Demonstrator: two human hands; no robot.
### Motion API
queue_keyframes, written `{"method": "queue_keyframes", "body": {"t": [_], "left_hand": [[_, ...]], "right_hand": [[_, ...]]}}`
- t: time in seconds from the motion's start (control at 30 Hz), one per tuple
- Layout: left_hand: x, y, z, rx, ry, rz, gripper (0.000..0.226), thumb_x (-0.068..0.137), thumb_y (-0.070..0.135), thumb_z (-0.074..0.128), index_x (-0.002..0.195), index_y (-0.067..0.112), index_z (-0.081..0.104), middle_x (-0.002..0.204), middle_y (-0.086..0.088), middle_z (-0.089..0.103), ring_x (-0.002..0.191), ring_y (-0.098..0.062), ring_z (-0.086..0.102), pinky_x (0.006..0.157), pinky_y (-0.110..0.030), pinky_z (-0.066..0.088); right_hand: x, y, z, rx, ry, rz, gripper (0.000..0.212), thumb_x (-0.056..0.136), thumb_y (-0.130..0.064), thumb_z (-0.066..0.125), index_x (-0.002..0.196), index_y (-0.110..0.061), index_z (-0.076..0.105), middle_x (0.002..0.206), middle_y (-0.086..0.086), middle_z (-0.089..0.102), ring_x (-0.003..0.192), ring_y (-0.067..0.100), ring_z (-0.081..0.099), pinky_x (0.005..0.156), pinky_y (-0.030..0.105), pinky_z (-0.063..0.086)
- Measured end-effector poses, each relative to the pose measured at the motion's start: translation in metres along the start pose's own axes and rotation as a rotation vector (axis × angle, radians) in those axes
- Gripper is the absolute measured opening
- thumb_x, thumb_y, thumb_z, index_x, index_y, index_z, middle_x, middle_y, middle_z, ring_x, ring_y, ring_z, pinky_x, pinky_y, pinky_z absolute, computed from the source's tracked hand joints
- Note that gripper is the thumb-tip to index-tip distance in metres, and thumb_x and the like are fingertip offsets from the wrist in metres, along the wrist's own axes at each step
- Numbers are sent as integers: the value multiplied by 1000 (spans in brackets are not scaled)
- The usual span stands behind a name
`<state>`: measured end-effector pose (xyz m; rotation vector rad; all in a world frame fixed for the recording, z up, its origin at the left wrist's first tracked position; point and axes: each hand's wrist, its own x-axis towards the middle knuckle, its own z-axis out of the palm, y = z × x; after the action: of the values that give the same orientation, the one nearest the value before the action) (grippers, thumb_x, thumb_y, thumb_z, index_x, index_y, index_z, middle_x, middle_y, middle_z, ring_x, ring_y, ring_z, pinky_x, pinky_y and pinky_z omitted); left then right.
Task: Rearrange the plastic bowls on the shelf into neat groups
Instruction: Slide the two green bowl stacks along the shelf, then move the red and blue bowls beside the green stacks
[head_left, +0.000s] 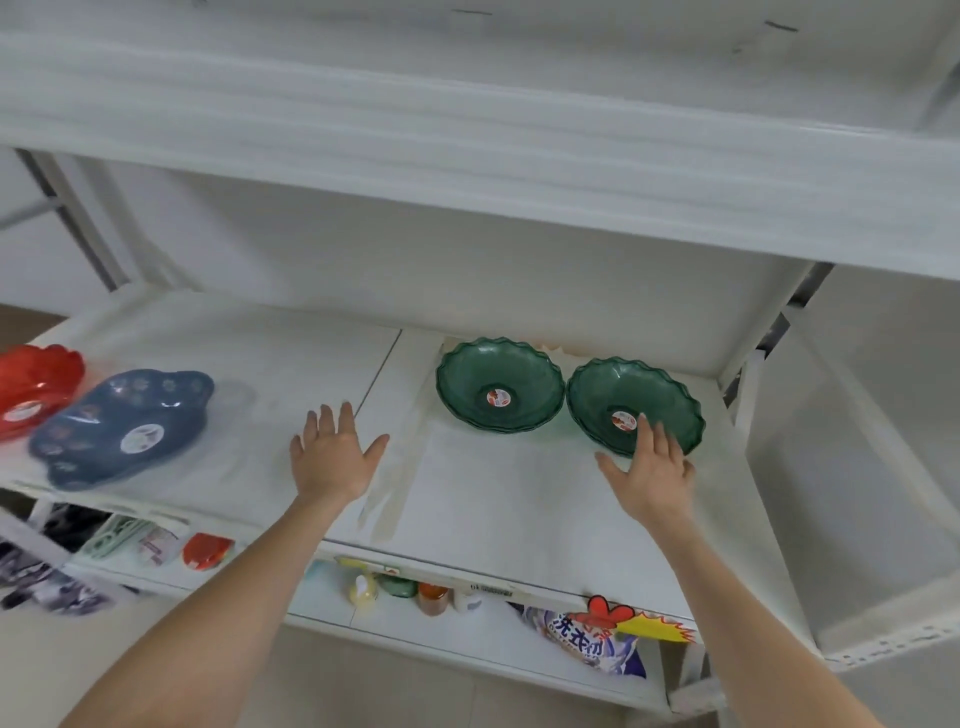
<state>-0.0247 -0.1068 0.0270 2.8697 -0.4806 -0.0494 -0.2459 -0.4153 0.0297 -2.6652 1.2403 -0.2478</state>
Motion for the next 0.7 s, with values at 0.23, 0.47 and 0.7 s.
{"method": "queue_keyframes", "body": {"t": [0.23,0.47,0.7], "left_hand": [[-20,-85,-38,29,24,-25,79,89,68,27,153,25,12,161,-14,16,148,-33,11,117,-51,19],[-11,-173,-83,30,92,35,81,87,69,34,151,21,21,158,-16,24,145,-34,20,113,-52,28],[10,-251,-101,-31,114,55,83,87,67,40,152,20,20,155,-19,29,144,-36,24,112,-52,30]], "right_hand": [[-51,-80,6,-39,-16,-93,86,83,-73,30,151,-25,10,161,4,14,148,25,12,114,50,17],[-106,-174,30,13,-11,-92,88,81,-76,22,152,-27,0,161,3,13,148,23,12,115,50,18],[-136,-266,51,52,-3,-101,91,81,-77,18,152,-25,-3,162,1,11,148,21,13,116,48,18]]}}
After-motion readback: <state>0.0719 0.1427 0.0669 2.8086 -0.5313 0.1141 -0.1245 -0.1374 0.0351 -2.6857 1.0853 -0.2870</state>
